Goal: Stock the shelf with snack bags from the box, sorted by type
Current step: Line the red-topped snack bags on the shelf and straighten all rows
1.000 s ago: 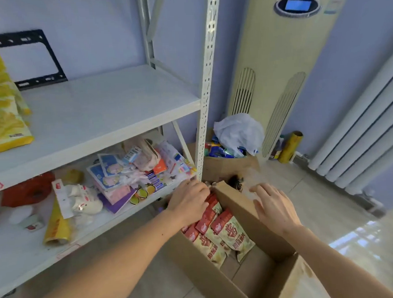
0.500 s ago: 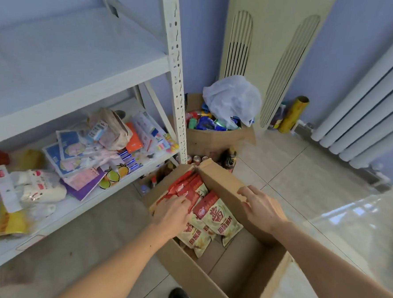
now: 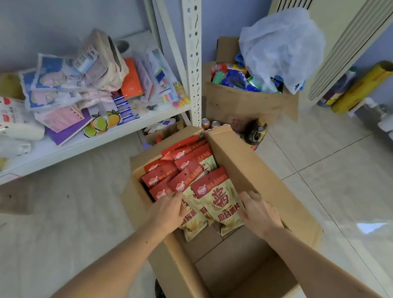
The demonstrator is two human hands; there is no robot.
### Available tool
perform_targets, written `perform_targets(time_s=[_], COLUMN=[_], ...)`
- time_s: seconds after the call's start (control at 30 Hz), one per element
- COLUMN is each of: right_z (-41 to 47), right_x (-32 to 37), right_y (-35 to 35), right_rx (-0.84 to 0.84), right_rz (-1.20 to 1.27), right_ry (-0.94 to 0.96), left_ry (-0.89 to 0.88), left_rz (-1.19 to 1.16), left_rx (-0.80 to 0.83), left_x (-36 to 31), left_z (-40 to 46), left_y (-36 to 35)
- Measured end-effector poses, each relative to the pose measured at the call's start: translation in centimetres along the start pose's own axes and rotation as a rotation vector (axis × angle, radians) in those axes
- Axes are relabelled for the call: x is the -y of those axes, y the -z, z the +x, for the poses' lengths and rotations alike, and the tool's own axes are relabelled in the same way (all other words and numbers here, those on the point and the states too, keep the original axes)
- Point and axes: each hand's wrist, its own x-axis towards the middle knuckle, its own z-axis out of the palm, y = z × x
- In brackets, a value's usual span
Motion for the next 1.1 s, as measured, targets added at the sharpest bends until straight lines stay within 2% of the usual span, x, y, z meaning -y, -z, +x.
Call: perform_targets(time_s=[0.37,0.47,0.57,0.7,0.8,0.97,1.1], right_z=[8.1,8.5,8.2,7.9,8.3,9.1,9.1], right_x=[-3.3,-3.8,-3.9,-3.8,-4.1,-4.2,-3.9], right_y=[-12.4,-14.6,-16.2,-17.4,-17.6,-17.8,-17.6], right_rx=[0.157,0.151,0.112,0.070,0.051,0.081,0.062], right_rz=[0.020,0.050,0.053,0.188,0.279,0.333,0.276], right_ry=[-0.143,-0.181,-0.163,-0.169,-0.179,-0.249,-0.306], left_ry=[0.249,0.293,0.397,0.549,0.600,0.659,0.589], left_rz=[0.010,-0.007,-0.189,-0.617,-0.883,-1.243,-1.311], left_rx=[0.017,-0.012,-0.072,-0.183,-0.240,-0.180,-0.147], left_x=[1.3,1.2,0.8,0.6,0.6,0.4,0.1], left_z=[5.8,7.2,8.0,8.6,8.8,8.9,8.5], left_y=[-10.1,-11.7,-13.0,-14.7,-15.3,-15.0,-14.3])
